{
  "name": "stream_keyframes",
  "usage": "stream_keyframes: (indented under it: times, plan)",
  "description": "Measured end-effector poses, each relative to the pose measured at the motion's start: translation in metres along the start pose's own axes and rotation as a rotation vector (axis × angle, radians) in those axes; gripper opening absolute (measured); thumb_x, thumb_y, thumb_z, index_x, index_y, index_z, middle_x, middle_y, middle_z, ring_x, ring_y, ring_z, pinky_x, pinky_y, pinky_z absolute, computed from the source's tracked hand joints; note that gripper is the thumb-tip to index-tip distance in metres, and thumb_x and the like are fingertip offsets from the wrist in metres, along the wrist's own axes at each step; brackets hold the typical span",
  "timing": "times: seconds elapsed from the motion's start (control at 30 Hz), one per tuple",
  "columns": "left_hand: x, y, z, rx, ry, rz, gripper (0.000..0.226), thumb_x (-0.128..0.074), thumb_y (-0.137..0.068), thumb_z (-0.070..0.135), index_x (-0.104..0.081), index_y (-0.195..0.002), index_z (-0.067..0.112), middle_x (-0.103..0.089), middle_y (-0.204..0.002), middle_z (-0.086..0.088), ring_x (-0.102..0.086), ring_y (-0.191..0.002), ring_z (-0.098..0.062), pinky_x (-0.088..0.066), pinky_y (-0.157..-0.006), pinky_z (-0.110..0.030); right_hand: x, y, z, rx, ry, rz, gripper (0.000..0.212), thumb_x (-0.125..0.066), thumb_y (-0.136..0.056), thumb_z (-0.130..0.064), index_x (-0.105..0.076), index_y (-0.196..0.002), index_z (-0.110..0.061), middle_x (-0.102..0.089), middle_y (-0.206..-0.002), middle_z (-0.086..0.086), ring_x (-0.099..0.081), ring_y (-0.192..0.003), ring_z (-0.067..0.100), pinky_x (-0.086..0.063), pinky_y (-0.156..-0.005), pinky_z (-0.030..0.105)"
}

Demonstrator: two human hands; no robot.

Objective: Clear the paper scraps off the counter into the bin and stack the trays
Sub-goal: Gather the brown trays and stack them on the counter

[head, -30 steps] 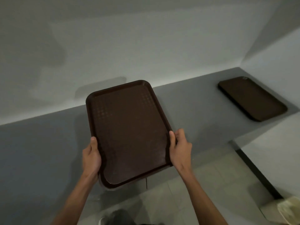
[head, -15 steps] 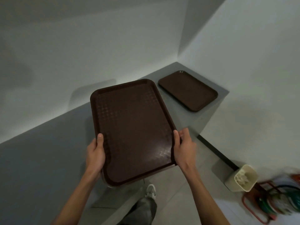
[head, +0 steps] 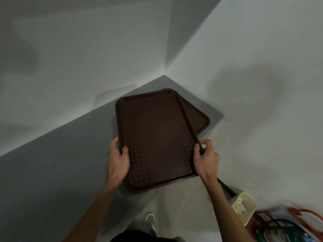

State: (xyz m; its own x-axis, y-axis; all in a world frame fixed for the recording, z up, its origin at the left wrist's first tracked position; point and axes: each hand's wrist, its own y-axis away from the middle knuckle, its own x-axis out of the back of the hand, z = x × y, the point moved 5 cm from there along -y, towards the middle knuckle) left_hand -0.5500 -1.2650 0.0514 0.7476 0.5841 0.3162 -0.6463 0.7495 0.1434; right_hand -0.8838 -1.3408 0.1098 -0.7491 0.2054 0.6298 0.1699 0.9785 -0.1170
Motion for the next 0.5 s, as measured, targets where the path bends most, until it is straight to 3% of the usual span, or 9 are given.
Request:
stream_keyframes:
  times: [0.1,0.17,0.27,0.4,0.5]
  plan:
    - [-0.044,-0.02,0.013,-0.001,-0.041,0.008,0.043,-0.049,-0.103,0.02,-0.041,-0.143,0.035,-0.065,-0.133,-0.004,-0.063,-0.121,-0.027,-0.048,-0.107,-0.048,-0.002,-0.054,0.021,0.008,0.034,-0.034,0.007,-0.059,-0.104,-0.021,-0.065,-0.104,-0.018,-0.071,-0.08,0.003,-0.069,-0.073,0.026,-0.034,-0.063,0.022]
    - [-0.073,-0.035,0.014,-0.02,-0.055,0.017,0.045,-0.049,-0.101,0.028,-0.042,-0.144,0.034,-0.065,-0.134,-0.005,-0.061,-0.124,-0.028,-0.047,-0.109,-0.051,-0.007,-0.088,0.037,0.019,0.077,-0.035,0.014,-0.059,-0.104,-0.021,-0.069,-0.111,-0.014,-0.078,-0.092,0.013,-0.072,-0.085,0.036,-0.038,-0.068,0.026]
    - [-0.117,-0.058,0.009,-0.029,-0.095,0.038,0.051,-0.046,-0.094,0.036,-0.046,-0.145,0.03,-0.061,-0.137,-0.004,-0.057,-0.128,-0.028,-0.045,-0.11,-0.053,-0.017,-0.138,0.062,0.049,0.115,-0.059,0.023,-0.059,-0.105,-0.023,-0.069,-0.123,-0.012,-0.078,-0.104,0.019,-0.073,-0.094,0.04,-0.052,-0.08,0.037]
    - [-0.175,-0.076,0.016,0.004,-0.148,0.078,0.044,-0.048,-0.104,0.015,-0.048,-0.148,0.017,-0.059,-0.137,-0.01,-0.056,-0.126,-0.03,-0.045,-0.11,-0.049,-0.036,-0.207,0.1,0.111,0.152,-0.114,0.024,-0.058,-0.105,-0.025,-0.067,-0.124,-0.013,-0.077,-0.099,0.021,-0.072,-0.088,0.042,-0.057,-0.078,0.044]
    - [-0.214,-0.086,0.015,0.071,-0.198,0.126,0.04,-0.046,-0.106,0.015,-0.049,-0.146,0.014,-0.055,-0.135,-0.013,-0.053,-0.125,-0.033,-0.045,-0.109,-0.05,-0.053,-0.258,0.13,0.135,0.154,-0.187,0.026,-0.056,-0.107,-0.026,-0.069,-0.125,-0.013,-0.077,-0.105,0.017,-0.072,-0.095,0.039,-0.057,-0.083,0.042]
